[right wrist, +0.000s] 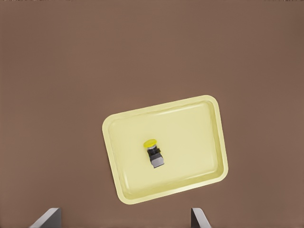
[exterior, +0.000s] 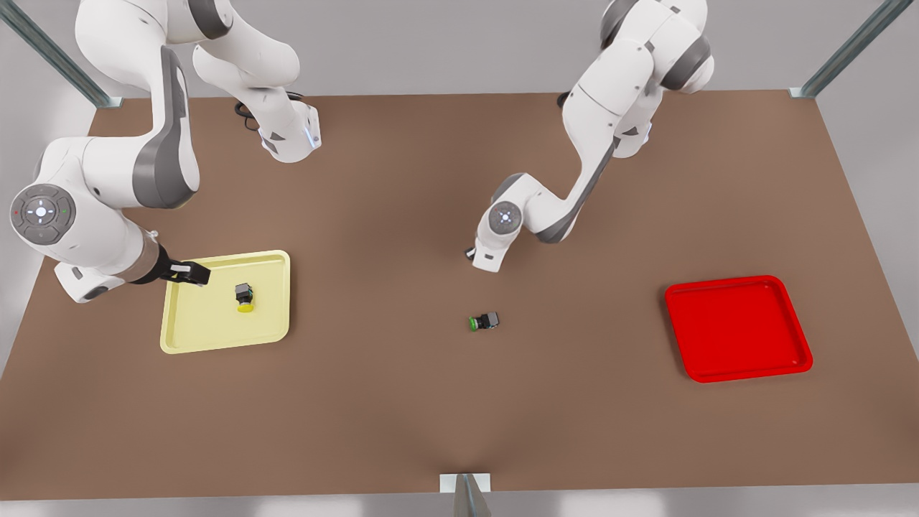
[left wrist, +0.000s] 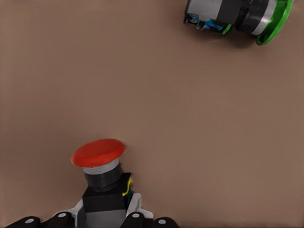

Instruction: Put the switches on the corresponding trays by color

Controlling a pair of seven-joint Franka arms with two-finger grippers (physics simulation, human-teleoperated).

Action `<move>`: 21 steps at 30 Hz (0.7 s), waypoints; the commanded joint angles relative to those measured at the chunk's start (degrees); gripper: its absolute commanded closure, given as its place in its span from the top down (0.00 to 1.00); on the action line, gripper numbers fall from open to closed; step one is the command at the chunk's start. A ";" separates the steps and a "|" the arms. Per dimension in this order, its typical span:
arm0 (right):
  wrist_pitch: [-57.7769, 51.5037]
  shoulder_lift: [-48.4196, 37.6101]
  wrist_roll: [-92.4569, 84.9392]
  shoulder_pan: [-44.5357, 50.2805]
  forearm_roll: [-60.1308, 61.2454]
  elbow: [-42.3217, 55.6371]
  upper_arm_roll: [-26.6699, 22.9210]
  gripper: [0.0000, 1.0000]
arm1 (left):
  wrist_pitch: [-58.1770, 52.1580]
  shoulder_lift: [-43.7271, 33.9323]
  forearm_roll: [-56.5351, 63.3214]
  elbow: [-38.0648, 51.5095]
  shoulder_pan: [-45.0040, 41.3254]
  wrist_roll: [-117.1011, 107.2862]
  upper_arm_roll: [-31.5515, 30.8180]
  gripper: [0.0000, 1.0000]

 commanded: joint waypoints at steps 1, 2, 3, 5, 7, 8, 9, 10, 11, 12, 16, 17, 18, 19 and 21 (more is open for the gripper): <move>0.01 0.00 0.00 0.02 0.00 0.00 0.00 1.00 | -0.34 -0.27 -2.29 0.04 0.20 0.24 -0.09 0.46; -0.08 0.00 0.00 0.02 0.00 0.00 0.00 1.00 | -1.13 -1.23 -2.29 0.04 0.55 0.33 -0.09 0.46; -0.08 0.00 0.00 -0.07 0.00 0.00 0.00 1.00 | -2.54 -2.46 -2.29 0.13 1.17 0.50 -0.09 0.46; -0.17 0.00 0.00 -0.16 0.00 0.00 0.00 1.00 | -4.74 -4.57 -2.21 0.22 2.75 0.68 -0.09 0.46; -0.08 0.00 0.00 -0.24 0.00 0.09 0.00 1.00 | -5.70 -5.63 -1.77 0.66 4.77 1.64 -0.09 0.46; 0.01 0.00 0.00 -0.24 0.00 0.09 0.00 1.00 | -6.05 -6.07 -1.77 0.75 6.09 3.05 -0.09 0.46; 0.01 0.00 0.00 -0.24 0.00 0.00 0.00 1.00 | -6.93 -6.33 -1.42 1.27 7.41 4.45 -0.09 0.45; 0.09 0.00 0.00 -0.24 0.00 0.00 0.00 1.00 | -8.08 -7.04 -1.33 1.71 9.25 6.91 -0.09 0.45; 0.01 0.00 0.00 -0.24 0.00 0.00 0.00 1.00 | -8.60 -7.56 -1.33 1.71 11.45 10.08 -0.09 0.45; -0.08 -0.09 0.00 -0.24 0.00 0.00 0.00 1.00 | -9.22 -7.92 -1.24 1.63 13.82 13.50 -0.09 0.45; -0.17 -0.36 0.00 -0.16 0.00 0.00 0.00 1.00 | -14.14 -9.59 1.13 1.71 26.74 30.29 -0.18 0.44; -0.26 -0.27 0.00 -0.16 0.00 0.00 0.09 1.00 | -15.63 -10.29 1.48 1.63 30.26 35.39 -0.09 0.44; -0.26 -0.36 0.00 -0.16 0.00 0.00 0.00 1.00 | -17.22 -11.26 3.33 1.54 33.86 39.26 -0.18 0.44; -0.26 -0.27 0.00 -0.16 0.00 0.00 0.00 1.00 | -18.62 -11.78 3.68 1.45 36.32 42.60 -0.18 0.44; -0.26 -0.36 0.00 -0.16 0.00 0.00 0.00 1.00 | -19.59 -12.31 5.97 1.45 41.77 49.72 -0.18 0.44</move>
